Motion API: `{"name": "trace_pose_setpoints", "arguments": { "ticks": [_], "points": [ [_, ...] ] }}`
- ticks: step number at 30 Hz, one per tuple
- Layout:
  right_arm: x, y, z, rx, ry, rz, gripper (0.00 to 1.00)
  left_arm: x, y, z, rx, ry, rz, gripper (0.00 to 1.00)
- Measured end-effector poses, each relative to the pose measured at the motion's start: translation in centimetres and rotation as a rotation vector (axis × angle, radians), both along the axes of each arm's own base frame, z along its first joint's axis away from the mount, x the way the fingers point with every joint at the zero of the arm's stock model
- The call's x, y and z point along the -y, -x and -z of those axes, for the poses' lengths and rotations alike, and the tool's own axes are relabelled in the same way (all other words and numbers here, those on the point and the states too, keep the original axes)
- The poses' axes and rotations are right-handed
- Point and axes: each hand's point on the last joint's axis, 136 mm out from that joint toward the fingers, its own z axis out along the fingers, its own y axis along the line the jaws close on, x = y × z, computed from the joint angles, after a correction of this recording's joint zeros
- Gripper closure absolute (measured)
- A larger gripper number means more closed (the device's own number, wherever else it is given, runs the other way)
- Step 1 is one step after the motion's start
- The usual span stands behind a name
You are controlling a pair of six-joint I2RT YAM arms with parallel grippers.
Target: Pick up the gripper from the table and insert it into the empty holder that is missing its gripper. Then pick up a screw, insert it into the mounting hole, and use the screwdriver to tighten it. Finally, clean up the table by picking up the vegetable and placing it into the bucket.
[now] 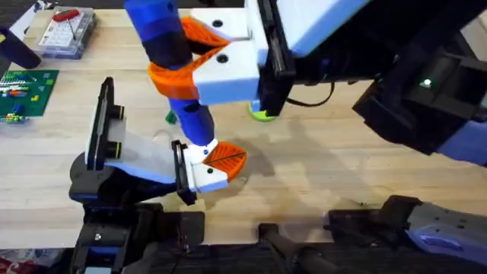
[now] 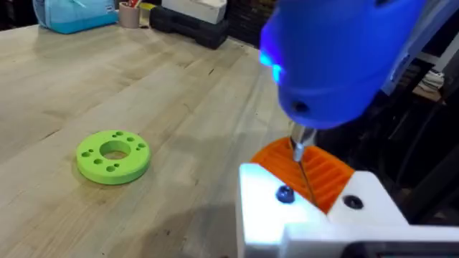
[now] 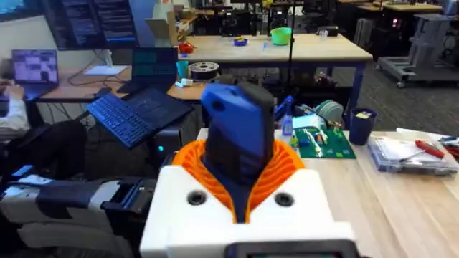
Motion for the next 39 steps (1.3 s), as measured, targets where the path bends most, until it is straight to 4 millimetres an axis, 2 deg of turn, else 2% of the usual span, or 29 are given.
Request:
{"name": "trace_pose_setpoints", "arguments": {
  "ticks": [6, 13, 39],
  "points": [
    [-0.3, -0.3, 0.2, 0.013, -0.015, -0.001, 0.951, 0.0, 0.0, 0.0, 0.000, 0.000, 0.000, 0.982],
    [-1.1, -1.0, 1.6, -0.035, 0.011, -0.003, 0.950, 0.0, 0.0, 0.0, 0.000, 0.000, 0.000, 0.982],
    [-1.0, -0.8, 1.6, -0.060, 0.015, -0.021, 0.951, 0.0, 0.0, 0.0, 0.000, 0.000, 0.000, 0.982]
  ]
}}
